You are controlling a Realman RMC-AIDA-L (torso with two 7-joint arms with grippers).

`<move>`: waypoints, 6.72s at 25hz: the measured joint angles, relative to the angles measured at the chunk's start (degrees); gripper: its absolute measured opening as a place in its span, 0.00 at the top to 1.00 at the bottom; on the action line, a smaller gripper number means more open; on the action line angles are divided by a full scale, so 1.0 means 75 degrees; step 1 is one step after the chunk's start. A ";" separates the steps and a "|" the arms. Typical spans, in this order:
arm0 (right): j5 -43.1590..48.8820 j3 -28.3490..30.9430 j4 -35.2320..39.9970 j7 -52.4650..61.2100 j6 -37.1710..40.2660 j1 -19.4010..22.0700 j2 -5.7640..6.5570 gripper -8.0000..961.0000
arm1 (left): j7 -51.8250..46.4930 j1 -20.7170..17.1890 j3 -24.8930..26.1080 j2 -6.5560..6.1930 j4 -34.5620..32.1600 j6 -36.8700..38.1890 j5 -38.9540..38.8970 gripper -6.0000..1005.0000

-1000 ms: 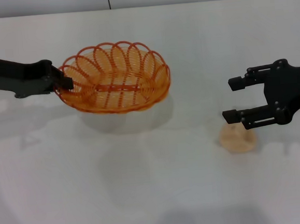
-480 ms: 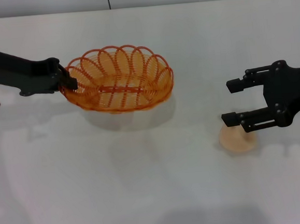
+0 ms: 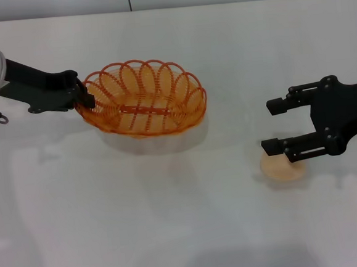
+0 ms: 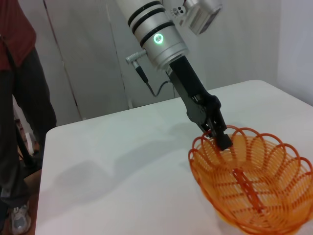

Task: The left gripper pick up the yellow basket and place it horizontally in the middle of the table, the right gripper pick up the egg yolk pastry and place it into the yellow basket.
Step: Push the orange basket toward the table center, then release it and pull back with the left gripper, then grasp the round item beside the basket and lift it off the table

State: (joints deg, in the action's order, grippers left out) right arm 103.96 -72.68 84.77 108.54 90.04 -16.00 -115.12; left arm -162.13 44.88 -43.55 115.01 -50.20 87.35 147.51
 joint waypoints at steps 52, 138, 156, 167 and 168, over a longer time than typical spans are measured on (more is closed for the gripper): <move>0.0001 -0.0013 -0.0054 -0.0035 0.0229 -0.0047 -0.0002 0.25 | 0.0289 0.0183 -0.0322 0.0396 0.1478 -0.1392 0.0013 0.84; 0.1113 -0.0454 -0.0109 0.0829 -0.0855 -0.0222 -0.0013 0.25 | 0.8446 -0.1732 0.0267 -0.0131 -0.0904 0.1178 -0.3964 0.11; 0.2691 -0.1442 -0.0300 0.1573 -0.1450 -0.0340 -0.0024 0.25 | 0.8521 -0.1670 -0.0159 0.0093 -0.1089 0.1485 -0.4009 0.12; 0.2747 -0.1645 -0.0615 0.1602 -0.1810 -0.0349 -0.0025 0.25 | 0.8481 -0.1695 -0.0136 0.0132 -0.1089 0.1481 -0.4036 0.12; 0.2763 -0.1668 -0.0633 0.1603 -0.1835 -0.0352 -0.0026 0.25 | 0.8473 -0.1698 -0.0133 0.0134 -0.1089 0.1482 -0.4039 0.12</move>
State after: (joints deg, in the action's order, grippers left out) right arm 124.68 -85.19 80.02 120.57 76.28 -18.64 -115.32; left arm -98.58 32.15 -44.55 116.02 -58.36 98.46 117.22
